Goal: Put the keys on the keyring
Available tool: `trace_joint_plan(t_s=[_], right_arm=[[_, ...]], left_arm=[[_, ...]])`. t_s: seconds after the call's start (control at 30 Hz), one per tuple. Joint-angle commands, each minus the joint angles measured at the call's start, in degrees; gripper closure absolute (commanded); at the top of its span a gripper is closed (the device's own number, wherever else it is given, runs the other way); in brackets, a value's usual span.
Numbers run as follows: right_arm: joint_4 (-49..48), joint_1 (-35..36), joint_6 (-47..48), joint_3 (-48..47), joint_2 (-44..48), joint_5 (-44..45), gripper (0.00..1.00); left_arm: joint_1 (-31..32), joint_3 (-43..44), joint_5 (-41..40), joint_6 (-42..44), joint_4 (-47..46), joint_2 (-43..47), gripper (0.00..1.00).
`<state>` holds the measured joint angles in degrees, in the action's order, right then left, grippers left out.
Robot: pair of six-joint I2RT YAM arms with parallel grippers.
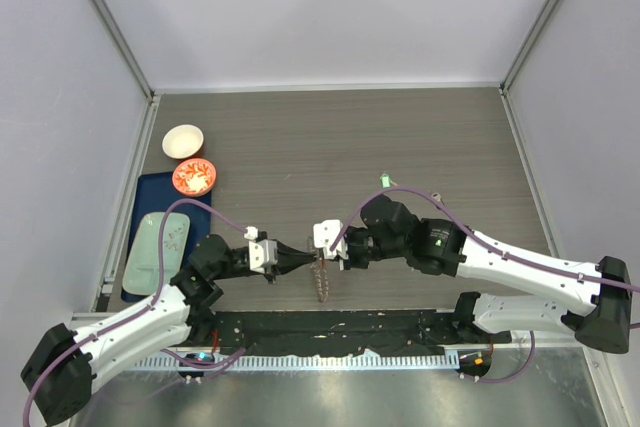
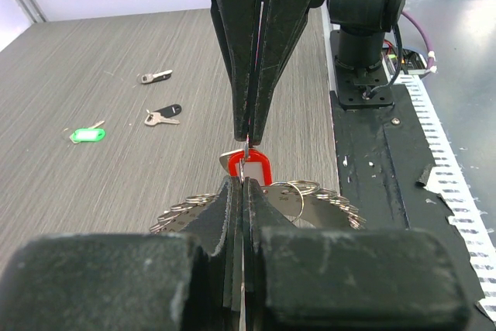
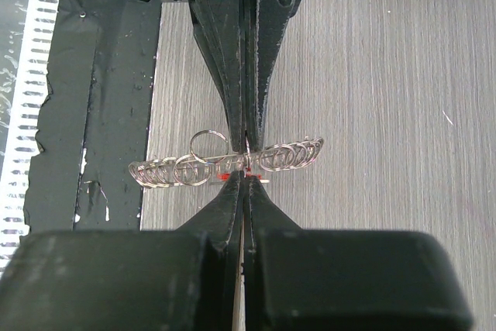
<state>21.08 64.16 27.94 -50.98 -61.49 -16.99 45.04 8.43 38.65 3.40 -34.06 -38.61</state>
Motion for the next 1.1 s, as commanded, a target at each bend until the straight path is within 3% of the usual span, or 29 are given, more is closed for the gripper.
trace_joint_plan(t_s=[0.0, 0.4, 0.67, 1.07], right_arm=[[-1.9, 0.4, 0.5, -0.3, -0.3, 0.6, 0.99], [-1.7, 0.4, -1.2, -0.3, 0.2, 2.4, 0.99], [2.4, 0.0, -10.5, -1.5, 0.1, 12.6, 0.99], [8.7, -4.4, -16.3, -4.2, -6.2, 15.3, 0.99]], left_arm=[[0.3, 0.5, 1.2, -0.5, -5.6, 0.4, 1.00], [0.3, 0.5, -1.2, 0.0, -4.2, 1.4, 1.00], [0.2, 0.3, -12.5, 2.7, 3.9, 7.7, 1.00], [0.2, -2.0, -20.8, 2.5, 6.9, 17.5, 1.00]])
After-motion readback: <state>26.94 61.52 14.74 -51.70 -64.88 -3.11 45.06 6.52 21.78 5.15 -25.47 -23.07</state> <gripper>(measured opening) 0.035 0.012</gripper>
